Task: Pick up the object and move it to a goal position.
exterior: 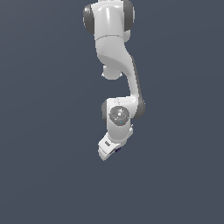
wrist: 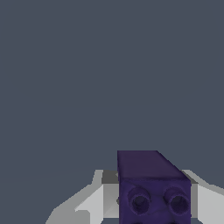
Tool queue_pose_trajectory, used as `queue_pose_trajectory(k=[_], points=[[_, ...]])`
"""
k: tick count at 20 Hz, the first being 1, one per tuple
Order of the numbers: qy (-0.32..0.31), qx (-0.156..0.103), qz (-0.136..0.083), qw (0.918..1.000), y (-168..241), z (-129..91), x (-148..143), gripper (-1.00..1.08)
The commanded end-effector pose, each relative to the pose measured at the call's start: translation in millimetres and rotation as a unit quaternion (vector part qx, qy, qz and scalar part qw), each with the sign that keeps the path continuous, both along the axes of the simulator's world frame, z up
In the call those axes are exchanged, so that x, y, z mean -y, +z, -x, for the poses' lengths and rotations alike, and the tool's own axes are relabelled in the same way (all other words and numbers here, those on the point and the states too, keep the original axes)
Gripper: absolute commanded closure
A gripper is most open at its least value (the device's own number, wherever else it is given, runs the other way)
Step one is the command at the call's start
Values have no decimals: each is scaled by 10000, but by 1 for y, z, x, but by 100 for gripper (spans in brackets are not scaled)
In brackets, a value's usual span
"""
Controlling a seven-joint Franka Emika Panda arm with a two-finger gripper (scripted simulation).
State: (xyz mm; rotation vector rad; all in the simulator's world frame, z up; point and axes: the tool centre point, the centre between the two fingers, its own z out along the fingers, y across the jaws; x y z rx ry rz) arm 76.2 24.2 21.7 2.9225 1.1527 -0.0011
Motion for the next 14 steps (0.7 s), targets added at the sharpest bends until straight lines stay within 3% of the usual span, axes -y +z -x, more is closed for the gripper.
queue_pose_trajectory(k=[1,14], points=[[0,2,0,10000,0,0,0,108],[0,2,0,10000,8,21,19,108]])
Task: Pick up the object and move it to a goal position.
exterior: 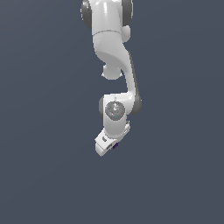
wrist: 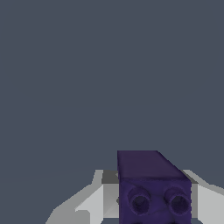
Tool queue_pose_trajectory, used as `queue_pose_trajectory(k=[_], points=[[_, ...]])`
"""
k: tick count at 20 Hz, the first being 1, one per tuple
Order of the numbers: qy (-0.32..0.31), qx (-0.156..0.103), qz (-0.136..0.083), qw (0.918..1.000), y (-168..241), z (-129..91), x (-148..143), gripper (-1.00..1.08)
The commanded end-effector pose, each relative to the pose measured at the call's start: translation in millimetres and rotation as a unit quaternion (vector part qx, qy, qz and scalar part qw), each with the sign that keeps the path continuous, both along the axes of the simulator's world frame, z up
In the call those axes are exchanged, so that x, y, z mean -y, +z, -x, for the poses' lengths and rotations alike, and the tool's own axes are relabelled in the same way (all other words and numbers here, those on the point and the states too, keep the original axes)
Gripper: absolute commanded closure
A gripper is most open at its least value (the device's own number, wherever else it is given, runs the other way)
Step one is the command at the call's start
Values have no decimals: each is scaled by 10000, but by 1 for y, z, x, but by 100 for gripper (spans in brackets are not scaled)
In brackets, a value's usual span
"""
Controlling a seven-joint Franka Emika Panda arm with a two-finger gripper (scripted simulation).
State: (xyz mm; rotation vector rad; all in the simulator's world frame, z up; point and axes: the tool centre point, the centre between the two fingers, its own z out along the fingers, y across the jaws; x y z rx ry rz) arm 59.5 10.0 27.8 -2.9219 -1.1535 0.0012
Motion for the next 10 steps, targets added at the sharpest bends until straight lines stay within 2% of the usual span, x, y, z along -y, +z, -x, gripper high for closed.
queue_pose_trajectory(k=[1,10], points=[[-3,3,1,10000,3,8,7,108],[-5,2,3,10000,21,55,50,108]])
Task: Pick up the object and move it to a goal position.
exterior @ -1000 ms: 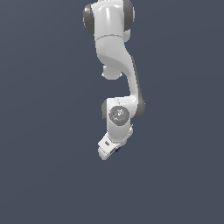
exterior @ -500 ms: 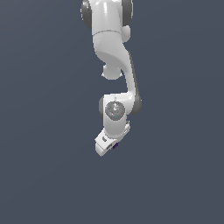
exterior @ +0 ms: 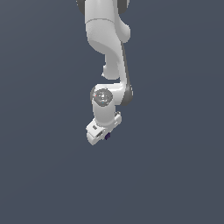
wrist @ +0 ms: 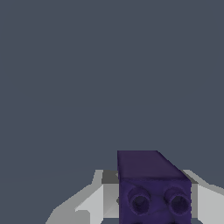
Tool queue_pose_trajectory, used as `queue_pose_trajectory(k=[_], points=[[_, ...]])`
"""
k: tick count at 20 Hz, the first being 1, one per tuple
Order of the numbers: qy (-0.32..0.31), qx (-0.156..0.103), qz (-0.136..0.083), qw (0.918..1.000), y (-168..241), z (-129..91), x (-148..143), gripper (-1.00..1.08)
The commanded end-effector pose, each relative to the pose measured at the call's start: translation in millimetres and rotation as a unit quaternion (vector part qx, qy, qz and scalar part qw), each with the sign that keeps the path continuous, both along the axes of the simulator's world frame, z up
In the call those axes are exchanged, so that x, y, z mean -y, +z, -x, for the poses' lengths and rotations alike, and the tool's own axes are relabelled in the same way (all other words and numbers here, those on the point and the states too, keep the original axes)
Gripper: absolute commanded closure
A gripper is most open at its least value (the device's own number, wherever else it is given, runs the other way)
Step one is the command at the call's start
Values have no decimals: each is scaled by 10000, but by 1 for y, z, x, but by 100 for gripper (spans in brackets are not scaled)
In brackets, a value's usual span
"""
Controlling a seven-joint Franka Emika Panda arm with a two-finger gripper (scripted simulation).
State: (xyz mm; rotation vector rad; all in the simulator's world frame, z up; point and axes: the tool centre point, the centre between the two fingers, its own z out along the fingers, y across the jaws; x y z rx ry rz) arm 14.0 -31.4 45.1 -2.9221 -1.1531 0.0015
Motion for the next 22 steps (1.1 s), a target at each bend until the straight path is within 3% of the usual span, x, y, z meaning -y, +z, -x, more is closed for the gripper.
queue_pose_trajectory(k=[1,13,22], points=[[-4,3,2,10000,6,16,15,108],[-4,3,2,10000,33,84,80,108],[-2,5,0,10000,43,105,102,108]])
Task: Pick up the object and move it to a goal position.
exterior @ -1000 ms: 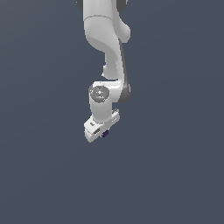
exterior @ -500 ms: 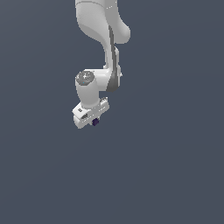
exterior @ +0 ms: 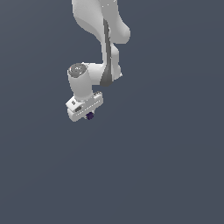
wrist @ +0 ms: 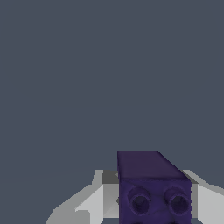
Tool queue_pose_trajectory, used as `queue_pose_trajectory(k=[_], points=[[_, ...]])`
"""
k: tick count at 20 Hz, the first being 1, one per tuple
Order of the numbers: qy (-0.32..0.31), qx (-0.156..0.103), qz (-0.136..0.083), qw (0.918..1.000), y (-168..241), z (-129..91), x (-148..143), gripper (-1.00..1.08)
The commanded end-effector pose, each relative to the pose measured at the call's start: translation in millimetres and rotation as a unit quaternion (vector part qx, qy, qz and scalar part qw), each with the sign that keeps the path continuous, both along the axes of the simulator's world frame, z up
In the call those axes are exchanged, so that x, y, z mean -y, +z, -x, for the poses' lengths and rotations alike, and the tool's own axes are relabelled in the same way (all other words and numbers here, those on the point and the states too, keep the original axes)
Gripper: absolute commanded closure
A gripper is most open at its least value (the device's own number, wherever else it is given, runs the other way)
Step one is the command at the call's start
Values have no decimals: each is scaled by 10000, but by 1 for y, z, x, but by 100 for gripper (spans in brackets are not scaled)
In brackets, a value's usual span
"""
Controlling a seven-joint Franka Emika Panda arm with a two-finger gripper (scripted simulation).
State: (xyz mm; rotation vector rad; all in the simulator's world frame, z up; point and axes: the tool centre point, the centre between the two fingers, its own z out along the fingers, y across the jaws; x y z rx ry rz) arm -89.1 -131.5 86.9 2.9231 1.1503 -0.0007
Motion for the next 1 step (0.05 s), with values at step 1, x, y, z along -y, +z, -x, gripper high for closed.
queue_pose_trajectory(k=[1], points=[[8,1,-2,10000,1,2,2,108]])
